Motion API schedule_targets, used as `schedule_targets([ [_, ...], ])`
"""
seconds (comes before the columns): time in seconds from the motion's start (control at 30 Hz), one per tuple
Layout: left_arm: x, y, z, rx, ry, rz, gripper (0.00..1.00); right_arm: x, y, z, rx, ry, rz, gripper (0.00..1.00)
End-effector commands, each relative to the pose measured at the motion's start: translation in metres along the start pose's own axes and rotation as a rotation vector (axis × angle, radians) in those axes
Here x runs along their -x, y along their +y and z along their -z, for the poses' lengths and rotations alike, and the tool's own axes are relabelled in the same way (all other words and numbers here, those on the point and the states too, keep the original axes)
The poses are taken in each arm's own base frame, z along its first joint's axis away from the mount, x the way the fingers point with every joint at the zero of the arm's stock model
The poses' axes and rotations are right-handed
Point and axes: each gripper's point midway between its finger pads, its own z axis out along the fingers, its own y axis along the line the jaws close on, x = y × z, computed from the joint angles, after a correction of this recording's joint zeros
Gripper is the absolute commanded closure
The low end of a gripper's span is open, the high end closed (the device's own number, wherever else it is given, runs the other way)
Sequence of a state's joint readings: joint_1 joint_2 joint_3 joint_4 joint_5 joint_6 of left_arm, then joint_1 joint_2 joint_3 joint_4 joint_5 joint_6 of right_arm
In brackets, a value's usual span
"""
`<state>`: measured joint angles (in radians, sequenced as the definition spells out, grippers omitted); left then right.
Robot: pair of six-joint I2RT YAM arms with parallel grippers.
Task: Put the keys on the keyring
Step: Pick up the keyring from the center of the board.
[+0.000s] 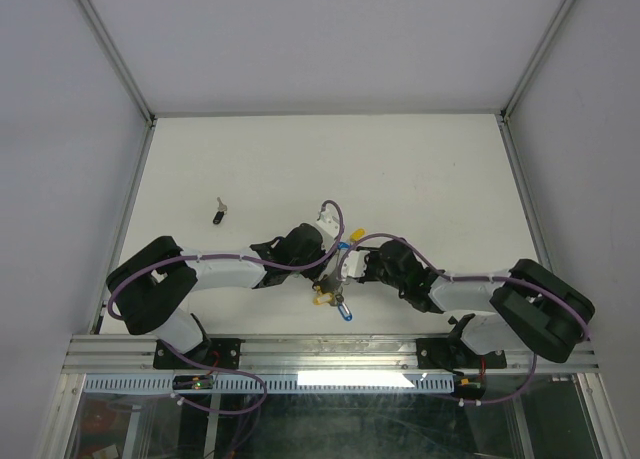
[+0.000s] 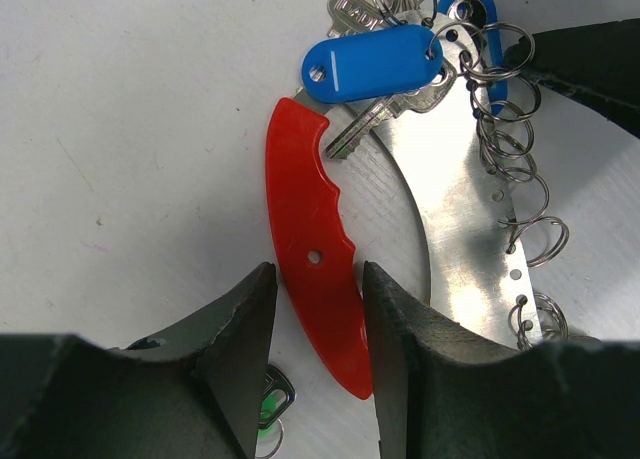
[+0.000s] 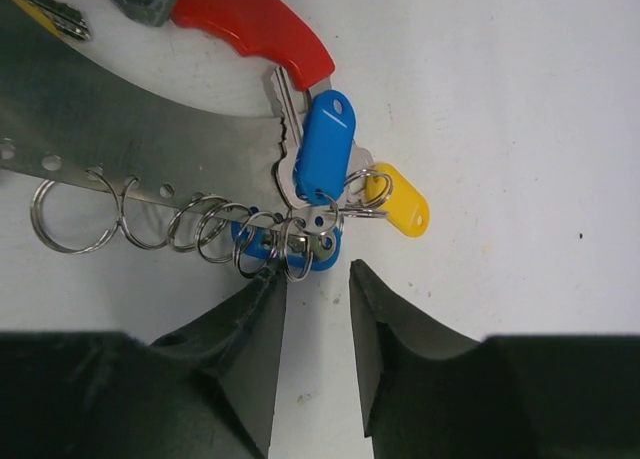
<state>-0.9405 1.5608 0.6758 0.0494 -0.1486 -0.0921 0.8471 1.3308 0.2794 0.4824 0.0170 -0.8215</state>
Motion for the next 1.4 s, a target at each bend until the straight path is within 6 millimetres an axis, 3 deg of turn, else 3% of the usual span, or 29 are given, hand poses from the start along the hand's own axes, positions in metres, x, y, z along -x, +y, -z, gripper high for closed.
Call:
schedule_targets([
  [0.0,0.003,0.004,0.005,0.001,-0.018,-0.006,0.61,0.011,0.001,-0.004,0.008,-0.054,0.000,0.68],
  [0.47,0.004,0.004,0.005,-0.001,-0.019,-0.006,0.61,0.016,0.001,-0.010,0.036,-0.065,0.037,0.78],
  [0.8,0.003,0.004,0.006,-0.003,-0.019,-0.007,0.61,0.021,-0.001,-0.011,0.033,-0.083,0.031,0.97],
  [1.1,0.006,-0.001,0.007,-0.031,-0.027,-0.014,0.60,0.029,-0.004,-0.006,0.038,-0.116,0.014,1.00],
  [1.37,0.028,-0.006,0.018,-0.058,-0.103,-0.012,0.45,0.036,-0.004,0.000,0.063,-0.154,-0.022,1.00],
])
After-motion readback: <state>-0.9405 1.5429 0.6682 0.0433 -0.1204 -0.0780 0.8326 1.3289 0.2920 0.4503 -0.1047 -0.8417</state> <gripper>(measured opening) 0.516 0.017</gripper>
